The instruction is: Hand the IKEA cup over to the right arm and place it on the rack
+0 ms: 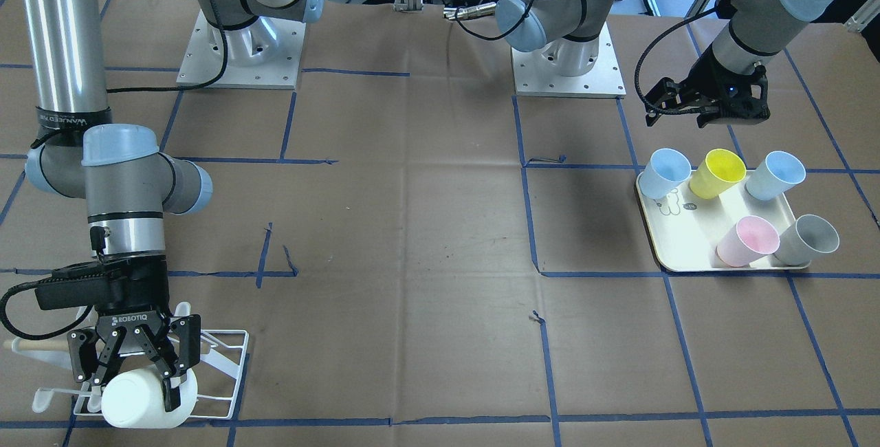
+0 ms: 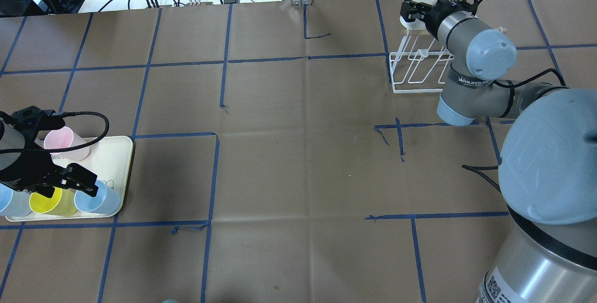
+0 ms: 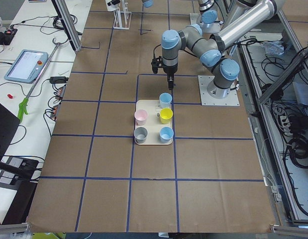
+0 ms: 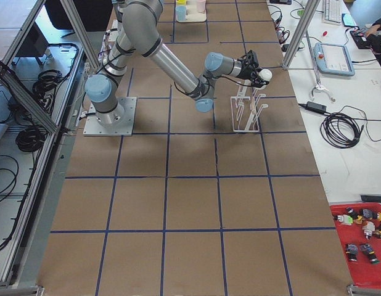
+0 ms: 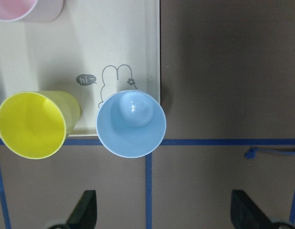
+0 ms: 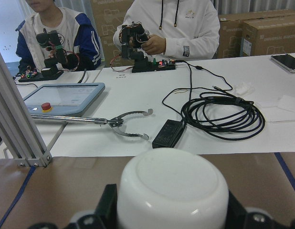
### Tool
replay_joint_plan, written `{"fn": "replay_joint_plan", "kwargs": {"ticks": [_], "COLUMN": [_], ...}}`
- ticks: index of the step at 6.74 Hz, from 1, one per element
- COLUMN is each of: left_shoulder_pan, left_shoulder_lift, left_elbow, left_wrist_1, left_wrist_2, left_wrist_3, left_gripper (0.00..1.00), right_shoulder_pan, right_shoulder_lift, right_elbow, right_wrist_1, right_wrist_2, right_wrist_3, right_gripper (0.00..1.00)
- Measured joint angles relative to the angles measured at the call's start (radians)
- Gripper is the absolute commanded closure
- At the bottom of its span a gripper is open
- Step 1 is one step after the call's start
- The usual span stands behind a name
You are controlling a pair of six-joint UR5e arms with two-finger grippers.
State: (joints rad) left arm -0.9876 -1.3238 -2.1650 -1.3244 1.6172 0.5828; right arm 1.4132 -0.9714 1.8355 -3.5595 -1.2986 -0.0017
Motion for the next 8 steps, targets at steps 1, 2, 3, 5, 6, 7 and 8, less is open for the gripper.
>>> {"fn": "replay_joint_plan", "kwargs": {"ticks": [1,2,3,5,6,7,8], "left_shoulder_pan": [0.0,0.0,0.0,0.0,0.0,0.0,0.0], "left_shoulder_lift": [-0.027,-0.073,-0.115,-0.146,-0.157,-0.18,-0.216], "left_elbow": [-0.013,-0.021,-0.029,-0.079,-0.105,-0.123,-0.141], "left_wrist_1": [0.034,0.082,0.124,0.199,0.246,0.295,0.357], "left_wrist_2": [-0.009,-0.009,-0.008,-0.008,-0.007,-0.006,-0.005], "left_wrist_3": [0.0,-0.001,-0.003,-0.004,-0.003,-0.003,-0.003], "left_gripper": [0.01,0.01,0.01,0.01,0.01,0.01,0.01], "right_shoulder_pan": [0.0,0.0,0.0,0.0,0.0,0.001,0.005], "right_shoulder_lift": [0.002,0.003,0.002,-0.003,-0.013,-0.03,-0.059], "right_elbow": [0.003,0.003,0.002,-0.001,-0.004,-0.006,-0.006], "right_wrist_1": [0.001,0.002,0.004,0.007,0.024,0.05,0.064], "right_wrist_2": [-0.003,-0.006,-0.005,-0.003,-0.003,-0.006,-0.007], "right_wrist_3": [-0.001,0.0,0.003,0.003,0.002,0.001,0.001], "right_gripper": [0.01,0.0,0.0,0.0,0.0,0.0,0.0]}}
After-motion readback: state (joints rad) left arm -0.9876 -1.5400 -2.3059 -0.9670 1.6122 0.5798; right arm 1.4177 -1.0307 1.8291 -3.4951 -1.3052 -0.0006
